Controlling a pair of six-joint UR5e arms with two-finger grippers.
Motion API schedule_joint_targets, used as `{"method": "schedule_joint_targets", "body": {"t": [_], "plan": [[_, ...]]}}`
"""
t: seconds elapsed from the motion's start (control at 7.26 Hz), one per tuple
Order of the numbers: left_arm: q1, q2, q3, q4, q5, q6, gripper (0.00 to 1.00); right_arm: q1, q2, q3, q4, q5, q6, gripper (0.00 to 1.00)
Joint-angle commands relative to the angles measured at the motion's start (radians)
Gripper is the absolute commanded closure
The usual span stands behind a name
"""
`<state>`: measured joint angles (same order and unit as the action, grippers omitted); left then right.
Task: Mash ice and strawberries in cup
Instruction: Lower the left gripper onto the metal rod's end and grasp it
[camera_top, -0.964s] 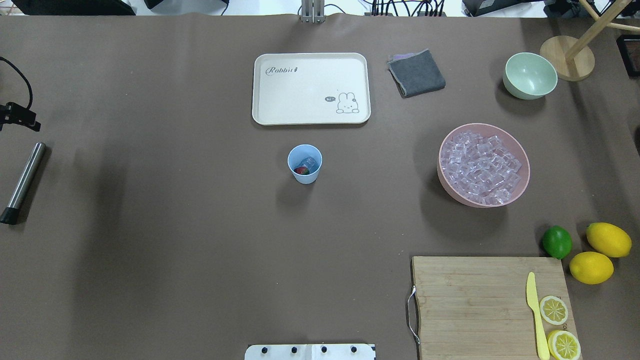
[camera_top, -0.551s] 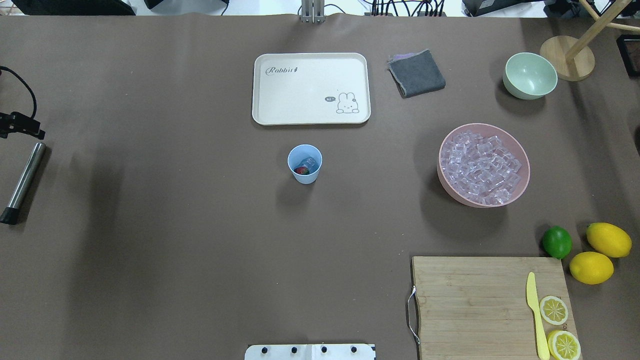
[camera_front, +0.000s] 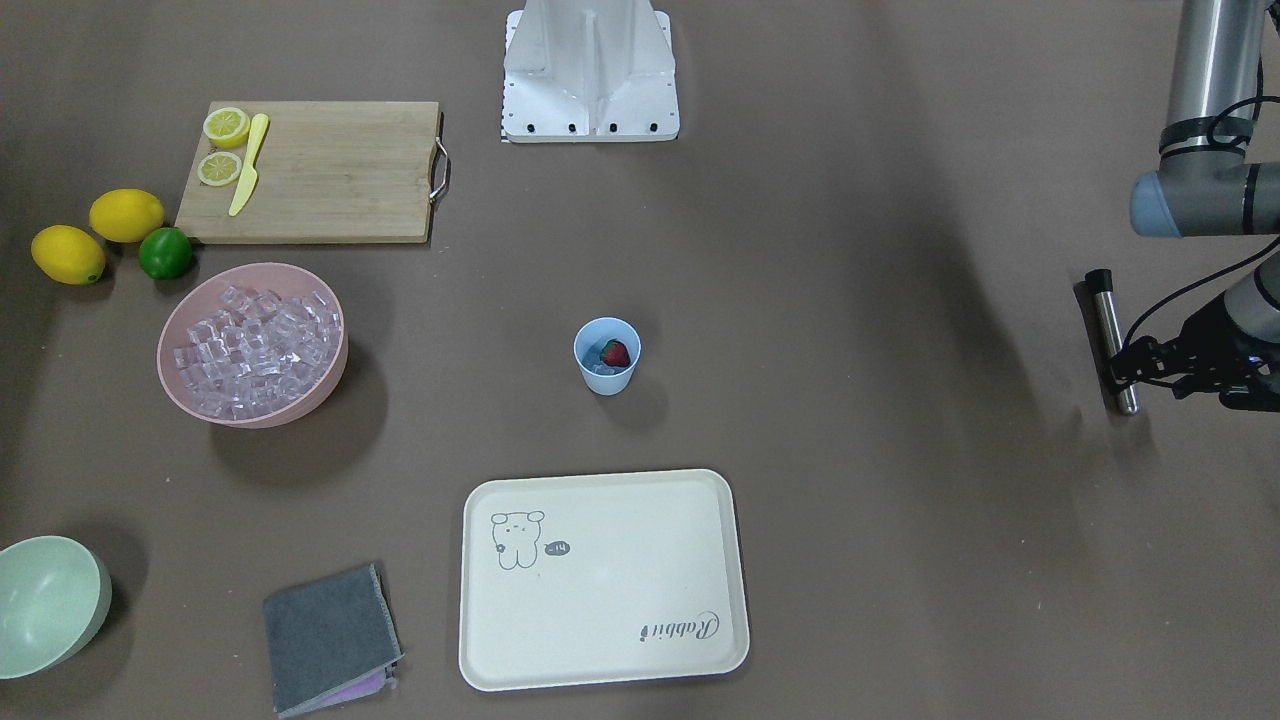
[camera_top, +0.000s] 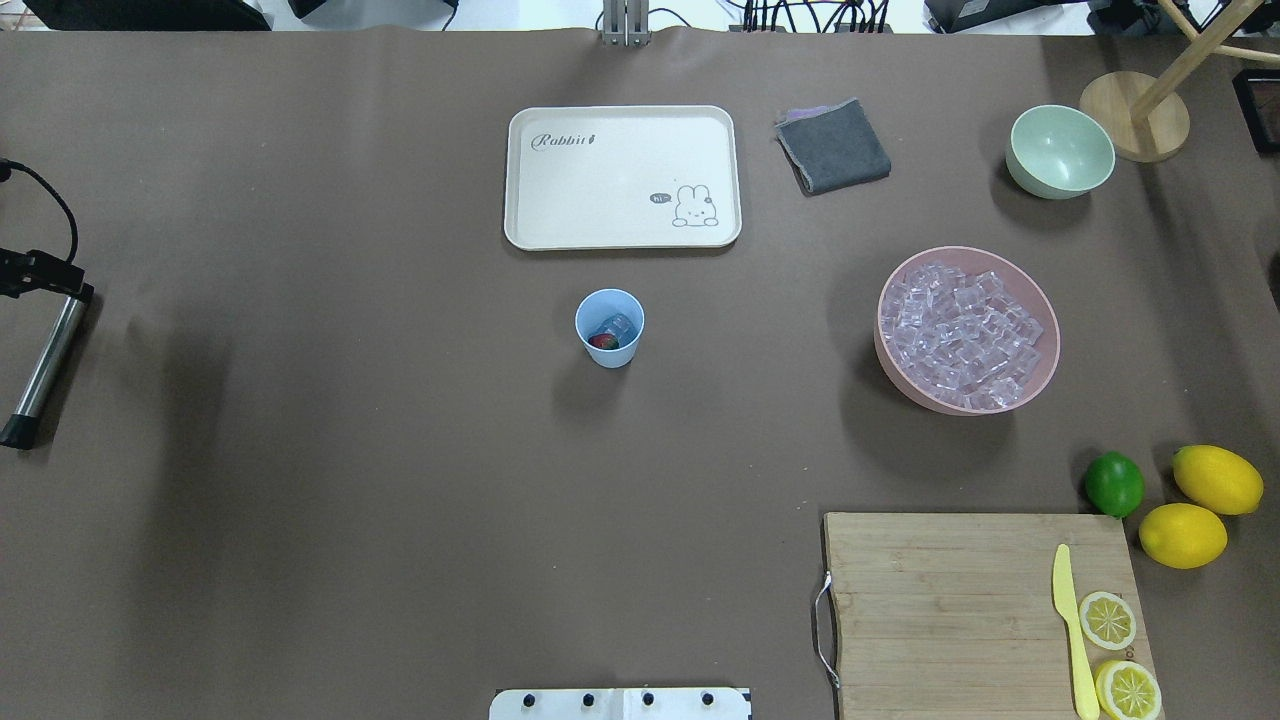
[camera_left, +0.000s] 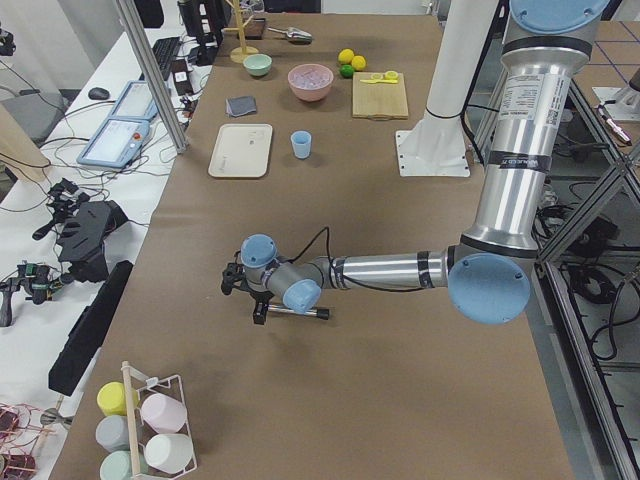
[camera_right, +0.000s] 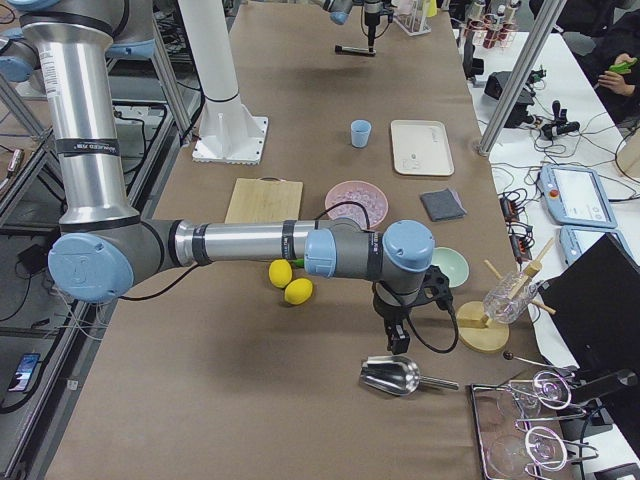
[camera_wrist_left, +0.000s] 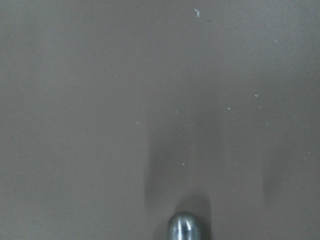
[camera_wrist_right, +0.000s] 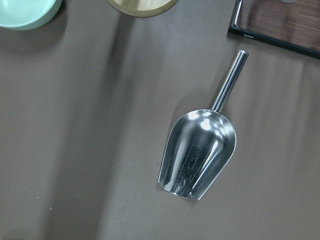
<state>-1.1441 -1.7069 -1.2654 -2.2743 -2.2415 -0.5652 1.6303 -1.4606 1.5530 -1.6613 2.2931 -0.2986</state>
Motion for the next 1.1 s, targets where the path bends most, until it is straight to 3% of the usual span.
{"method": "schedule_joint_targets", "body": {"t": [0.0,0.28,0.96], "plan": [[0.017,0.001,0.003,-0.013,0.016,-0.010,0.33,0.010,-0.003,0.004,0.000,0.000,-0.001,0.01],[0.026,0.001,-0.002,-0.023,0.016,-0.039,0.65,0.008,-0.001,-0.002,0.000,0.000,-0.001,0.01],[0.035,0.004,0.003,-0.063,0.017,-0.061,0.71,0.010,0.000,-0.004,0.000,0.000,-0.001,0.01]]}}
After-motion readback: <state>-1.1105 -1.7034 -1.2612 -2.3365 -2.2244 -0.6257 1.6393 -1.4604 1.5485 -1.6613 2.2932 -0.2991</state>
